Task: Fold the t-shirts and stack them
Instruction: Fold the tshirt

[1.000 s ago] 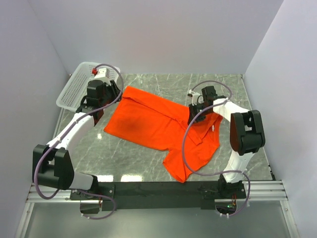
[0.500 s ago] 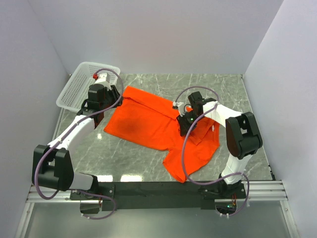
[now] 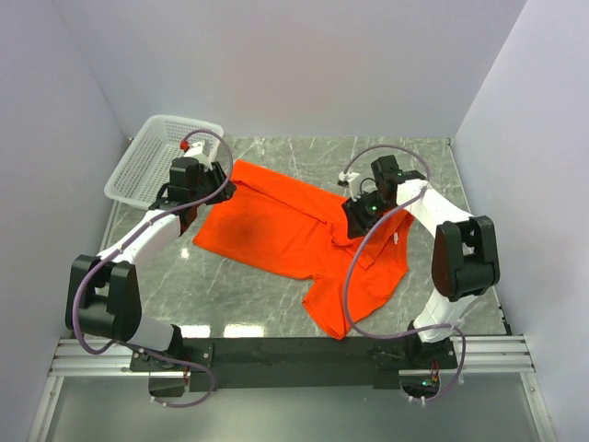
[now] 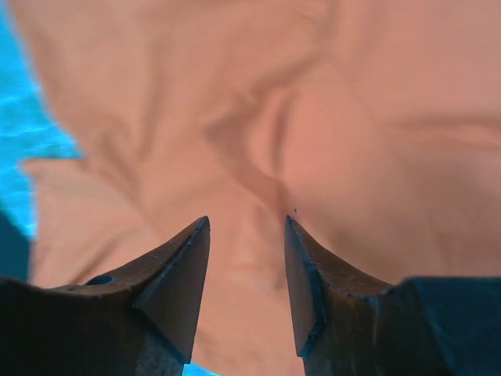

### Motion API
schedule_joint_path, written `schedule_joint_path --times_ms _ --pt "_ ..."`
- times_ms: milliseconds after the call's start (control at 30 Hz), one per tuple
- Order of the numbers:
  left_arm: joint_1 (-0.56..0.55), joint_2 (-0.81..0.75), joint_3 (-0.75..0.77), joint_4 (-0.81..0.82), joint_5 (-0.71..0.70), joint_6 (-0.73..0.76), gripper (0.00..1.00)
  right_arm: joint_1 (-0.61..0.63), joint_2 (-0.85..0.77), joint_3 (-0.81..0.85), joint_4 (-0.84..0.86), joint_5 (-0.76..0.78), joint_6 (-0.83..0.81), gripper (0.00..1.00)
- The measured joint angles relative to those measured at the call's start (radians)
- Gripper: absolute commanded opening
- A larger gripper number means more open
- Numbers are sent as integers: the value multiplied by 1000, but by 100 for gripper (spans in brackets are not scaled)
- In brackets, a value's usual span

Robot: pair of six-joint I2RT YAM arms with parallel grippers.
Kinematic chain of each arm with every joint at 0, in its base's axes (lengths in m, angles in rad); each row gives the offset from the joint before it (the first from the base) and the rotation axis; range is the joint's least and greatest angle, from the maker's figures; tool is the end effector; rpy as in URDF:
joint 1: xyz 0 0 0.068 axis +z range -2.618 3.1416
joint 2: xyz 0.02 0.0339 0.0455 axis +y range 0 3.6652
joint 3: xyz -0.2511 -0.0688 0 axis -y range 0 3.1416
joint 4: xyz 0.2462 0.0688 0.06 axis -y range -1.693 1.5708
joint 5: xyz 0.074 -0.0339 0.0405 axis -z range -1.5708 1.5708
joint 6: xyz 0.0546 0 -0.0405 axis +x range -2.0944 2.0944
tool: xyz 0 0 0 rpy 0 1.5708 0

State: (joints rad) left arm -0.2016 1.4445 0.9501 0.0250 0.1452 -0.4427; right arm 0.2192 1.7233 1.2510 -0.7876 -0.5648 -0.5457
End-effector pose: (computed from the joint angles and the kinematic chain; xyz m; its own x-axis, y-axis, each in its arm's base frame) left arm 0.3391 -0.0774 0.2407 -0.5395 -0.3224 -0.7778 0.1034 0.8914 -0.4412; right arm 0.3269 0.1028 0.1888 -0.6160 -0.5864 -0.5260 -0.7759 0.5669 0.2768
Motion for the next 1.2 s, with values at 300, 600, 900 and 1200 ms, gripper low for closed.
schedule_joint_path --times_ms 300,600,900,1200 --pt "0 0 0 0 3 -1 43 -9 42 -16 -2 75 -138 52" --pt "0 0 0 0 7 -11 43 -1 110 -16 -5 80 -192 49" --pt "0 -1 0 1 8 -15 43 14 124 -33 -2 87 -187 18" --pt "0 -1 0 2 9 -16 42 64 39 -85 -32 74 -180 0"
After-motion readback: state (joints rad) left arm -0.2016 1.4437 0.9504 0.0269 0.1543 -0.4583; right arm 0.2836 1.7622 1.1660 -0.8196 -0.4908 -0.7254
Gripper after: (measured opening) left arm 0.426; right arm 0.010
